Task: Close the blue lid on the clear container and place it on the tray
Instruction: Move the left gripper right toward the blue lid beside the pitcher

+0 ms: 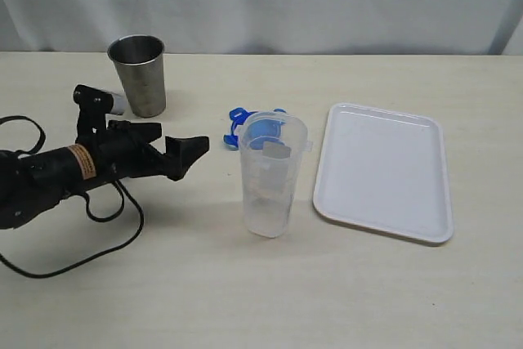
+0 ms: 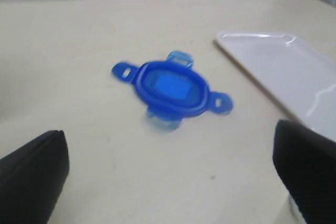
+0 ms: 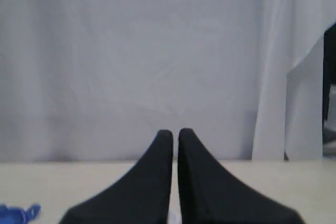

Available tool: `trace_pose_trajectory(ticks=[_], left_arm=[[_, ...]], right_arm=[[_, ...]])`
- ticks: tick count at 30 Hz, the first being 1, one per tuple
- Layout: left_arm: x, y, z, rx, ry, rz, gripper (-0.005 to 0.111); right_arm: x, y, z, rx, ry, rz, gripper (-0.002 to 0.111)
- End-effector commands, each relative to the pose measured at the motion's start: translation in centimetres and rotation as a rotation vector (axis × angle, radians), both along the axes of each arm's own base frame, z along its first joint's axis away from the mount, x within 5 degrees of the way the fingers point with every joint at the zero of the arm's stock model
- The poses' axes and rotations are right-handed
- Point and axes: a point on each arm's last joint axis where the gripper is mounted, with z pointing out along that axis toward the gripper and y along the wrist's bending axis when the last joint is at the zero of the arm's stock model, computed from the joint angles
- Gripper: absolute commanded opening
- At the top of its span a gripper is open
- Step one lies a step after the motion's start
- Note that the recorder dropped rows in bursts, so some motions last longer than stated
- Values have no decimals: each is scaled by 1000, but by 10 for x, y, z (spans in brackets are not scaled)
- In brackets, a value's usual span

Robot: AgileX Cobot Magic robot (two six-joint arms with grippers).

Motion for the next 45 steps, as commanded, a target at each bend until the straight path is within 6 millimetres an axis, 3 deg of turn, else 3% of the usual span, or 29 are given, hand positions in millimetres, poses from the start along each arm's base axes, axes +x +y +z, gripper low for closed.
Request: trace_pose_trajectory(ticks=[1, 6, 9, 14, 18, 24, 30, 36, 45], left_arm=[[16, -1, -2, -7, 199, 16, 98], [32, -4, 9, -123, 254, 47, 95], [39, -8, 15, -184, 340, 28, 76], [45, -15, 24, -239, 437, -33, 32], [45, -16, 23, -246, 458, -34, 20], [40, -21, 25, -237, 461, -130, 20], [44, -22, 18, -291, 483, -106, 22], [50, -17, 12, -265, 494, -28, 56], [67, -38, 13, -125, 495, 59, 55]], right_arm=[[-5, -1, 18, 92, -202, 7, 4], [-6, -4, 18, 207, -213, 9, 4], [-6, -4, 17, 208, -212, 9, 4], [-6, -4, 17, 208, -212, 9, 4], [-6, -4, 17, 208, -209, 9, 4], [-5, -4, 16, 209, -195, 10, 4], [-5, -4, 16, 209, -193, 10, 4], [-5, -4, 15, 220, -186, 13, 4], [-5, -4, 15, 227, -181, 16, 4]])
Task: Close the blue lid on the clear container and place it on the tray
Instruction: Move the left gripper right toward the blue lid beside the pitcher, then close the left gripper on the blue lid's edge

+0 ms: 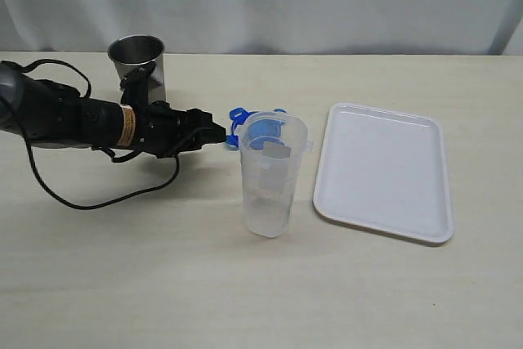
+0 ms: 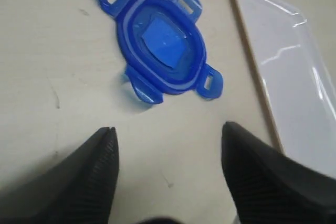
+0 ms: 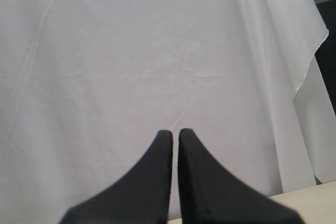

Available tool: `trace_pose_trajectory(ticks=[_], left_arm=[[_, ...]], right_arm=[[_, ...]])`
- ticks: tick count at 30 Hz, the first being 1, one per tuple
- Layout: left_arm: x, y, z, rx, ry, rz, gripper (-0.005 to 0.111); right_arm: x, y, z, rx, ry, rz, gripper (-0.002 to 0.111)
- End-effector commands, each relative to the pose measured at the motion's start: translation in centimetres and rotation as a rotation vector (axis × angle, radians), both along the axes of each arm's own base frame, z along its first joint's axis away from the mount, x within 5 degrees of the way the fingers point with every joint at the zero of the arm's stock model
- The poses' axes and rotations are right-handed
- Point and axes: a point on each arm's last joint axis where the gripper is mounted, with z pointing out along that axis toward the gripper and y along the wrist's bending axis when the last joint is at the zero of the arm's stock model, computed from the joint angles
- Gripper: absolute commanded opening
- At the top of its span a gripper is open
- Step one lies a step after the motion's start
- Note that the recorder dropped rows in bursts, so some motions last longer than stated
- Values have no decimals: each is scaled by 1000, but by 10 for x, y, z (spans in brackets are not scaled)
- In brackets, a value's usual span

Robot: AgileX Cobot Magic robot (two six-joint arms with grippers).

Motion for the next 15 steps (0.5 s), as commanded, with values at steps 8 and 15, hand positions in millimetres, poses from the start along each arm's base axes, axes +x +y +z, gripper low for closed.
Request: trace_pose_trajectory(ticks=[8, 15], left_arm=[[18, -21, 7, 98, 33, 152, 55], [18, -22, -24, 3, 157, 254, 55]], right_arm=[[0, 0, 0, 6, 3, 1, 4], [0, 0, 0, 6, 3, 1, 4]])
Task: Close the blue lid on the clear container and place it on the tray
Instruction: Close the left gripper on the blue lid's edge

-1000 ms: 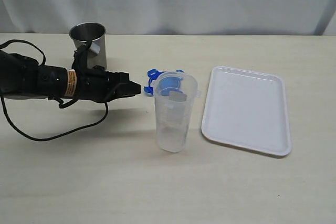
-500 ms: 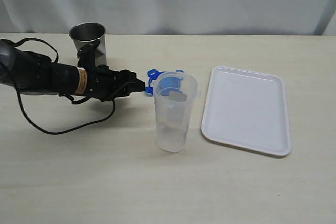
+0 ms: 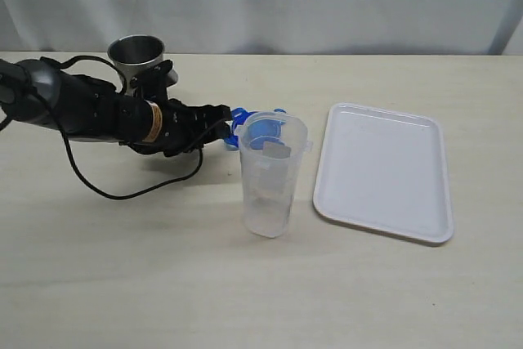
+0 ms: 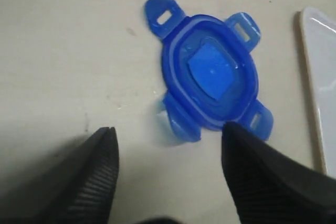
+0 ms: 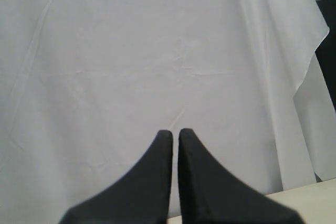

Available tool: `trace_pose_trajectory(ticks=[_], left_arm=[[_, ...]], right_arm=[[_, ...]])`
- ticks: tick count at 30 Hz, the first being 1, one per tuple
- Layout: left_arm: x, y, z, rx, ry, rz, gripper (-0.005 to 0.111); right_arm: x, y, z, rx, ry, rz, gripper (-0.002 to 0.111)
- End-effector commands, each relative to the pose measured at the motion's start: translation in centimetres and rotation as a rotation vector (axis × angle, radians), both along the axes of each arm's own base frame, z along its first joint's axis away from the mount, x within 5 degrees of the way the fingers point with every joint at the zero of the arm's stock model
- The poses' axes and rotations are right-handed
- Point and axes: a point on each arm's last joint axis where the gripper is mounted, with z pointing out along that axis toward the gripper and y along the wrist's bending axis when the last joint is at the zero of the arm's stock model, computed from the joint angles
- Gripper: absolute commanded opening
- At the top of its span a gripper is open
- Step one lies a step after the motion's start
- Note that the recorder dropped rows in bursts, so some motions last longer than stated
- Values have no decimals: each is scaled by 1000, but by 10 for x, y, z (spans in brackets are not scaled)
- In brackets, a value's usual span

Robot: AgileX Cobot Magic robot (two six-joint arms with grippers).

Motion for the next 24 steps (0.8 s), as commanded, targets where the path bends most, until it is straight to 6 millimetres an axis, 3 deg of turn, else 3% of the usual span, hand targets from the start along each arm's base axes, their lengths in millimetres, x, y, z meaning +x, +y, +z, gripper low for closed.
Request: trace_pose_trajectory(ticks=[1, 10, 19, 24], left_arm=[[1, -2, -19, -73, 60, 64, 55], [5, -2, -17, -94, 62, 108, 55], [3, -18, -11, -222, 57, 64, 55], [1, -20, -15, -165, 72, 91, 55]], right_arm=[[-1, 0, 1, 3, -2, -1, 4], [-1, 0, 1, 3, -2, -1, 4], [-1, 0, 1, 3, -2, -1, 4], [-1, 0, 1, 3, -2, -1, 4]])
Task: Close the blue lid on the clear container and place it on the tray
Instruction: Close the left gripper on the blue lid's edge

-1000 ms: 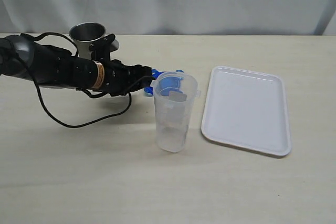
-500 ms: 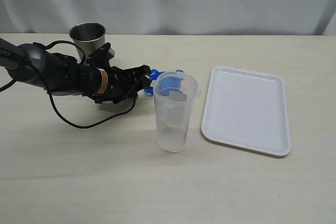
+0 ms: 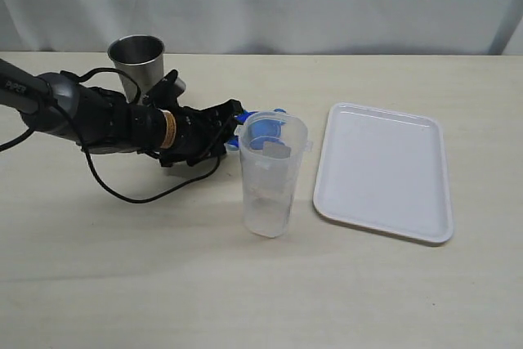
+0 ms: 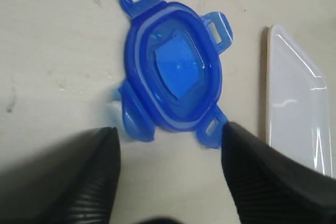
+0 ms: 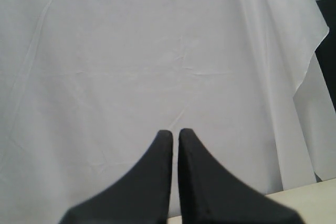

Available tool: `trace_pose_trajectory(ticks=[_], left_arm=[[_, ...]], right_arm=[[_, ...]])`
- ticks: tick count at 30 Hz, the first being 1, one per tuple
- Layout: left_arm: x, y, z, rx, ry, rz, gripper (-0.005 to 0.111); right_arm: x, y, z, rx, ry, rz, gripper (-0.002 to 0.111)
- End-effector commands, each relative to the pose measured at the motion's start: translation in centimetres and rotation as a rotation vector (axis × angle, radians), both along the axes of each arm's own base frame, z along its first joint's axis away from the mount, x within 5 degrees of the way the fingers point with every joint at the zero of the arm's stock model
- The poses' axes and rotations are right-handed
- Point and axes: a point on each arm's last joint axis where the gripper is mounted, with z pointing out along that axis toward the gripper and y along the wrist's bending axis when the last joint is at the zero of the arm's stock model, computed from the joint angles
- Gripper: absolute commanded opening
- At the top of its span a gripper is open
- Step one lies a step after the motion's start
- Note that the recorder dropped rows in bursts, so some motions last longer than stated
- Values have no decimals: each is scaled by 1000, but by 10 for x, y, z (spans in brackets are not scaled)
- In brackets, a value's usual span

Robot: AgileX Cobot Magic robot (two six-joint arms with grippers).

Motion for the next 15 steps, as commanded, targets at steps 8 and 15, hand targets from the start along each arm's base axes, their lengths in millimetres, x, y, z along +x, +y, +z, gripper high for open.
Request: trace_pose_trajectory(ticks=[8, 15], left_arm=[[0, 2, -6, 58, 44, 89, 39], [2, -5, -9, -36, 35, 66, 39]], right_arm=[[0, 0, 0, 3, 2, -1, 4], [0, 0, 0, 4, 8, 0, 4]])
